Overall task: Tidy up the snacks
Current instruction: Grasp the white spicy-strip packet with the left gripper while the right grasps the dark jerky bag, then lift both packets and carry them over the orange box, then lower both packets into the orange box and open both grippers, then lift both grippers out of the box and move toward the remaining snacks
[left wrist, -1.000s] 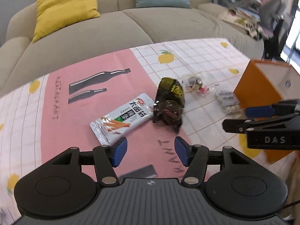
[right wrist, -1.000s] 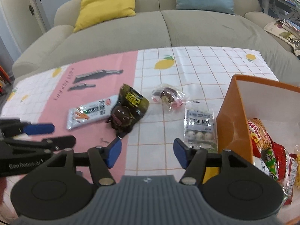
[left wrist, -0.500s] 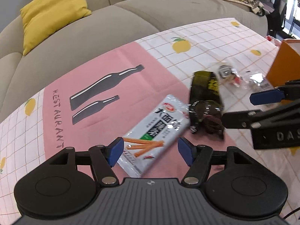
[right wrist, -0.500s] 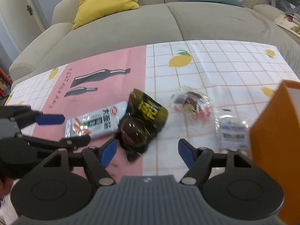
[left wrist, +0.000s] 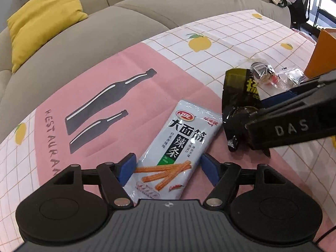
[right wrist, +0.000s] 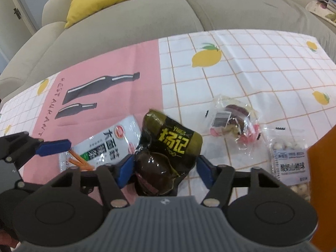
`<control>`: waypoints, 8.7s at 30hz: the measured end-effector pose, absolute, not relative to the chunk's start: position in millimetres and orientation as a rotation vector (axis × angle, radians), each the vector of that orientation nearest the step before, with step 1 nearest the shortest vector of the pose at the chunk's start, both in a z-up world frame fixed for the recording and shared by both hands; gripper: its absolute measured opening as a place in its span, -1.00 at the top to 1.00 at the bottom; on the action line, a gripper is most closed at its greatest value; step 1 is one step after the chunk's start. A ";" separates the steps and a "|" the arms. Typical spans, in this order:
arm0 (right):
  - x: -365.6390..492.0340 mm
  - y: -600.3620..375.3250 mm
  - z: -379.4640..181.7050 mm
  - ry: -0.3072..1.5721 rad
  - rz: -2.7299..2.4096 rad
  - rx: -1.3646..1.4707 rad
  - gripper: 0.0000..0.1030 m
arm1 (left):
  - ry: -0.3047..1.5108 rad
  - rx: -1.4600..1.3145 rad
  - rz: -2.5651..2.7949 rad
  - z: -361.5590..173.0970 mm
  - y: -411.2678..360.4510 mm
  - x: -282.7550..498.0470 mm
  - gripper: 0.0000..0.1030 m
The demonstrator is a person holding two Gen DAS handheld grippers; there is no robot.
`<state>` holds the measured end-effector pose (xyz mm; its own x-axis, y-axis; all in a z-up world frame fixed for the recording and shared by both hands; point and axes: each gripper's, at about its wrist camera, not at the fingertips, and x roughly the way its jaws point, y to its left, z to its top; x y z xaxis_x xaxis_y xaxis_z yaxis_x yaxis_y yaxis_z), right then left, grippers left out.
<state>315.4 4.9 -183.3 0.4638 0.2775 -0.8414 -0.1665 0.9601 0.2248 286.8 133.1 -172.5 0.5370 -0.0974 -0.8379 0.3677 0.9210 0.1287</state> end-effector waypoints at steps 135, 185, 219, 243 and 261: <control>179.7 -288.7 -35.3 0.833 0.187 -0.093 0.18 | 0.936 -0.108 -0.426 -17.4 -112.1 208.9 -0.06; 253.7 -340.1 -131.8 1.062 0.137 -0.328 -0.17 | 1.105 0.367 -0.460 -115.5 -227.5 266.1 -0.50; 132.8 -237.1 -46.6 0.712 -0.014 0.062 -0.54 | 0.798 0.074 -0.259 -22.5 -60.9 161.7 -0.50; 156.8 -100.4 -88.6 0.705 0.223 -0.249 0.12 | 0.884 0.088 -0.275 -73.4 45.4 173.1 -0.29; 217.0 -64.5 -152.2 0.829 0.137 -0.329 0.25 | 0.867 0.176 -0.382 -111.6 51.4 244.5 -0.15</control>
<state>217.0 -64.5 -152.2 0.6700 -0.0079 -0.7423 -0.2469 0.9407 -0.2328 244.5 51.4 -111.6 0.5852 -0.2549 -0.7698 0.3958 0.9183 -0.0032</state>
